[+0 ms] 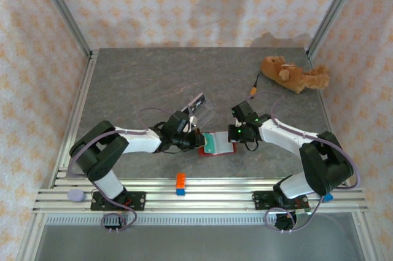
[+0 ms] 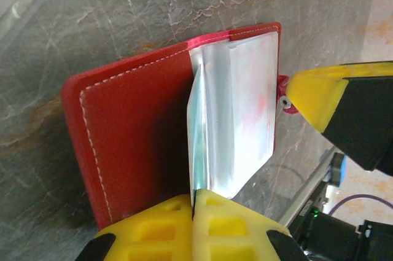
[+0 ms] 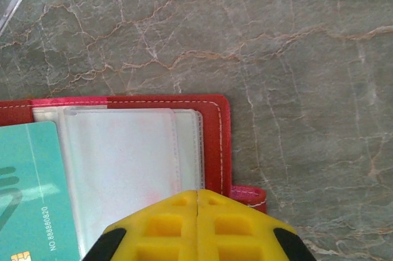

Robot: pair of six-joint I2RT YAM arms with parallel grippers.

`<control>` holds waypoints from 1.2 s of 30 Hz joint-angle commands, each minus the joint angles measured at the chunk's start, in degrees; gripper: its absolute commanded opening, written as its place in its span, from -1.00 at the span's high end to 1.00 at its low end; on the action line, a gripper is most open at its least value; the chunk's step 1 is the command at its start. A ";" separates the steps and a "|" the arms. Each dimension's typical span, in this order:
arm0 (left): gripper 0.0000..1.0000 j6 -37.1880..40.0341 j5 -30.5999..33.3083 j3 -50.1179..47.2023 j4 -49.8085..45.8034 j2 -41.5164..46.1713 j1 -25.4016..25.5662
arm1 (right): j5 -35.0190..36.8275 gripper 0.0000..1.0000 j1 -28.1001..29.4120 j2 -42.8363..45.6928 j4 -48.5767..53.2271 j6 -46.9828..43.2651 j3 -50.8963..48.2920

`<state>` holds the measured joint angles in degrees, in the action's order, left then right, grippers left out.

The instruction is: Put the credit cards into the card holder

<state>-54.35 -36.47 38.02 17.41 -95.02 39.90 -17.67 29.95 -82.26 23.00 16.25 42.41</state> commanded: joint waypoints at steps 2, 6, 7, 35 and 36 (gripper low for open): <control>1.00 -1.83 -2.29 -1.24 5.46 -0.28 -0.77 | -0.52 1.00 0.10 -0.36 -0.86 -0.42 -0.78; 1.00 -1.56 -2.47 -2.10 5.88 0.92 -1.05 | -0.10 1.00 0.10 -0.53 -0.77 -0.61 -1.09; 1.00 -1.47 -2.55 -2.24 5.88 1.22 -1.14 | 0.00 1.00 0.11 -0.62 -0.77 -0.57 -1.01; 1.00 -3.53 -4.13 -2.51 8.70 -1.27 -1.14 | -2.10 1.00 0.10 -1.58 -1.56 -1.42 -1.01; 1.00 -3.83 -4.22 -2.43 8.87 -1.38 -1.14 | -2.19 1.00 0.10 -1.59 -1.56 -1.46 -1.02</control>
<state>-58.43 -41.12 35.81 26.92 -95.79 39.22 -19.59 29.95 -83.20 21.58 15.77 42.30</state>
